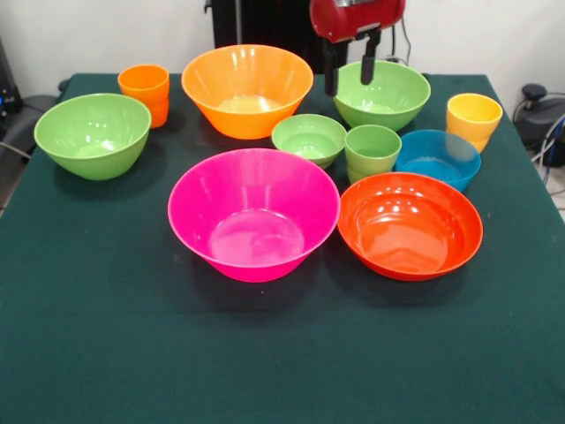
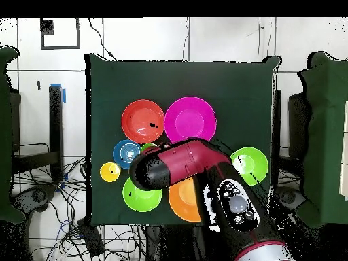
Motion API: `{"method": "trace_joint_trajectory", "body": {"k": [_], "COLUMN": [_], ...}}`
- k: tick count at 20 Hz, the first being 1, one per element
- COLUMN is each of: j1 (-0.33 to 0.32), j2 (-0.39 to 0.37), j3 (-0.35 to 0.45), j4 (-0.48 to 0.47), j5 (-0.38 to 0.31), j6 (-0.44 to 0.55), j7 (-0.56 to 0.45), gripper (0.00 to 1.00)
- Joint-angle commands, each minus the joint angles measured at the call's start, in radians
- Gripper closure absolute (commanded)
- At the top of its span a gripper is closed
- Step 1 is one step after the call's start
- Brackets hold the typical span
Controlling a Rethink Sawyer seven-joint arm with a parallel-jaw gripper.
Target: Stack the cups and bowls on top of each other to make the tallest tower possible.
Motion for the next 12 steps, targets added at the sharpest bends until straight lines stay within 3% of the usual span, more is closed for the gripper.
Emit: {"method": "trace_joint_trajectory", "body": {"k": [1, 12], "j1": [0.031, 0.045], "j2": [0.067, 0.198], "j3": [-0.06, -0.089], "j4": [0.059, -0.001], "j5": [0.007, -0.02], "j6": [-0.041, -0.072], "j7": [0.157, 0.146], "gripper": [0.0, 0.0]}}
